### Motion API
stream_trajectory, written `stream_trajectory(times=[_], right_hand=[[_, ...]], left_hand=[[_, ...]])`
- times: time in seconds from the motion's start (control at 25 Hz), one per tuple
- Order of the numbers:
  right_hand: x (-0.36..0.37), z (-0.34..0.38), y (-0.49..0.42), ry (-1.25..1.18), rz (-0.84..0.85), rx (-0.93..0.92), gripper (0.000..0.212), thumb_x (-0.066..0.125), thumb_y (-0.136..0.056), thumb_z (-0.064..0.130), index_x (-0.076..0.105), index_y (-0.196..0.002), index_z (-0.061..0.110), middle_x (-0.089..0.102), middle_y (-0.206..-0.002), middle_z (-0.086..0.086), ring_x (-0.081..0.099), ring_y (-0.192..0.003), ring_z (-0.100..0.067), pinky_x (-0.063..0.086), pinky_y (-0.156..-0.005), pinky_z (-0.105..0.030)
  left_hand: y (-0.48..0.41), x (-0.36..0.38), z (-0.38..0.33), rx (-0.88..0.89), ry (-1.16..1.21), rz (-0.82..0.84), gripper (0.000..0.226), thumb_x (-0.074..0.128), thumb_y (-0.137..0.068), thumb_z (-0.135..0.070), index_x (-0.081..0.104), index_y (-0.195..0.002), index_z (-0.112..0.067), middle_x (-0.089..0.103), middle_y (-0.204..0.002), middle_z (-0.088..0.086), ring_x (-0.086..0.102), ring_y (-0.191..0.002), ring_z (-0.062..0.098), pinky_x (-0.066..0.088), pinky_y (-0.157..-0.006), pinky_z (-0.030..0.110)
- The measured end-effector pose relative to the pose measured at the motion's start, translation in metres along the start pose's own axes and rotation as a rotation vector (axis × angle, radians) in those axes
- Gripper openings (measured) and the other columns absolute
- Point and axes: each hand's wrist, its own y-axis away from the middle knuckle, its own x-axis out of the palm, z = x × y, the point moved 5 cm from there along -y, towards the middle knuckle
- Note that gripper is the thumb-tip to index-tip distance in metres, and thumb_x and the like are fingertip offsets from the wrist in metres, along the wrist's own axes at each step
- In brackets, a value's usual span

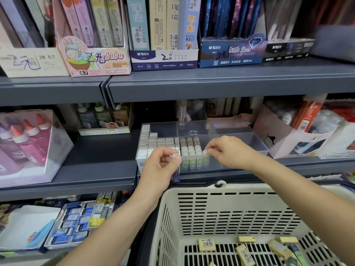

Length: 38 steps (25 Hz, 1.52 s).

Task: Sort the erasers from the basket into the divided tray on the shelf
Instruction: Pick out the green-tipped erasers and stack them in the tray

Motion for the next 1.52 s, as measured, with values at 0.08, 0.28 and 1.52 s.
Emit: stream_trajectory(times=[0.08,0.28,1.52], right_hand=[[0.003,0.001,-0.001,0.088,0.029,-0.026,0.031,0.036,-0.097,0.024,0.065,-0.105,0.017,0.068,-0.106,-0.002,0.058,-0.102,-0.024,0.04,-0.096,-0.039],[-0.005,0.006,0.009,0.098,-0.046,-0.08,0.032,0.037,-0.097,0.021,0.061,-0.117,0.024,0.065,-0.117,0.004,0.054,-0.112,-0.021,0.035,-0.098,-0.037],[0.001,-0.001,-0.014,-0.004,-0.009,-0.043,0.026,0.046,-0.095,0.022,0.066,-0.112,0.02,0.068,-0.112,0.002,0.06,-0.105,-0.018,0.047,-0.092,-0.036]], left_hand=[[-0.002,-0.001,0.002,-0.012,0.043,-0.008,0.007,0.063,-0.087,-0.016,0.062,-0.093,-0.018,0.064,-0.074,0.005,0.064,-0.079,0.017,0.053,-0.076,0.028],[-0.001,-0.001,0.007,-0.102,0.19,-0.022,0.01,0.067,-0.083,-0.011,0.066,-0.092,-0.014,0.069,-0.09,0.007,0.068,-0.081,0.012,0.054,-0.067,0.02],[-0.002,-0.003,-0.008,0.162,-0.259,0.001,0.023,0.062,-0.084,-0.002,0.056,-0.087,-0.024,0.06,-0.088,-0.005,0.055,-0.079,0.003,0.044,-0.073,0.006]])
